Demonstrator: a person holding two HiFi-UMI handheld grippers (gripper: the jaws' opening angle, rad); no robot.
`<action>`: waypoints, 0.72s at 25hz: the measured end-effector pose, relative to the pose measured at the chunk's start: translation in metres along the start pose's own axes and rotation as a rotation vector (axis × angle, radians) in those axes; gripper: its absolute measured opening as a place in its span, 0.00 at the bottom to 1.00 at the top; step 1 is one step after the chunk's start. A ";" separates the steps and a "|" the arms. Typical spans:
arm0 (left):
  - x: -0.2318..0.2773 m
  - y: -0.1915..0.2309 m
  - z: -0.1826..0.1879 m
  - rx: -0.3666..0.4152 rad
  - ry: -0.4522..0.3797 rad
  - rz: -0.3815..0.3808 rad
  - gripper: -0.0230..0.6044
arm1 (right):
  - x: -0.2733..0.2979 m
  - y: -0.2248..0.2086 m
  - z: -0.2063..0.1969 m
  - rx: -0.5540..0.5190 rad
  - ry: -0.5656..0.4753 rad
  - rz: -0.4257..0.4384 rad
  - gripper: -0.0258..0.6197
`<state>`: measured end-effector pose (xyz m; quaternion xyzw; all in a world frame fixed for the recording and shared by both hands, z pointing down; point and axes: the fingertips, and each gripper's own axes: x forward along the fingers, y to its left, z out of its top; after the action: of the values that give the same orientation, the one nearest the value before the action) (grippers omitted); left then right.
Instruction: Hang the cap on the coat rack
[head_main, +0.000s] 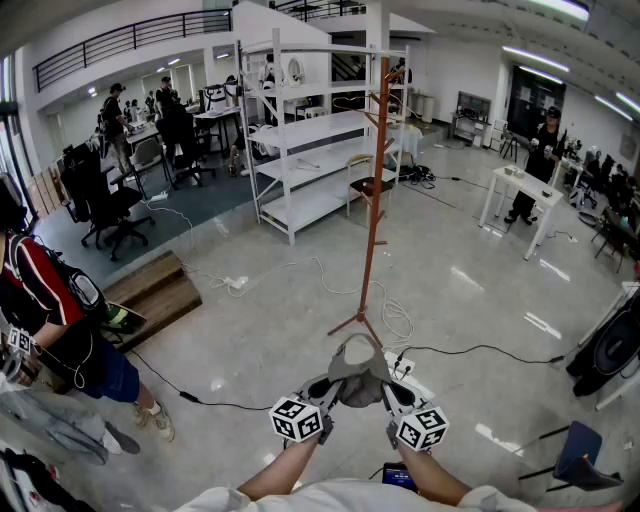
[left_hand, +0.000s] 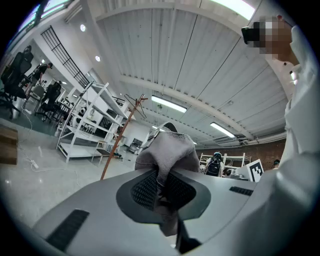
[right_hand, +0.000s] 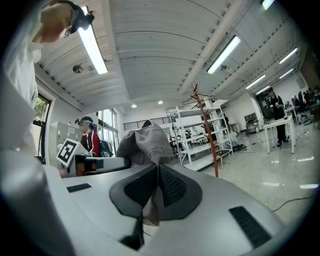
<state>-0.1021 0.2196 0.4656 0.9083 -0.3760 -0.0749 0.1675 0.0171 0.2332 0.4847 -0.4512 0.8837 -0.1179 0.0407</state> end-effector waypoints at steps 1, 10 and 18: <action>0.003 -0.012 -0.005 0.003 0.006 -0.022 0.09 | -0.009 -0.006 -0.001 -0.001 0.002 -0.009 0.08; 0.011 -0.056 -0.025 0.004 0.034 -0.053 0.09 | -0.053 -0.018 -0.007 0.017 0.003 0.011 0.08; 0.020 -0.079 -0.046 -0.021 0.070 -0.033 0.09 | -0.081 -0.031 -0.018 0.092 0.013 0.073 0.08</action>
<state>-0.0237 0.2688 0.4802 0.9146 -0.3542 -0.0499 0.1886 0.0858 0.2842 0.5068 -0.4157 0.8934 -0.1598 0.0599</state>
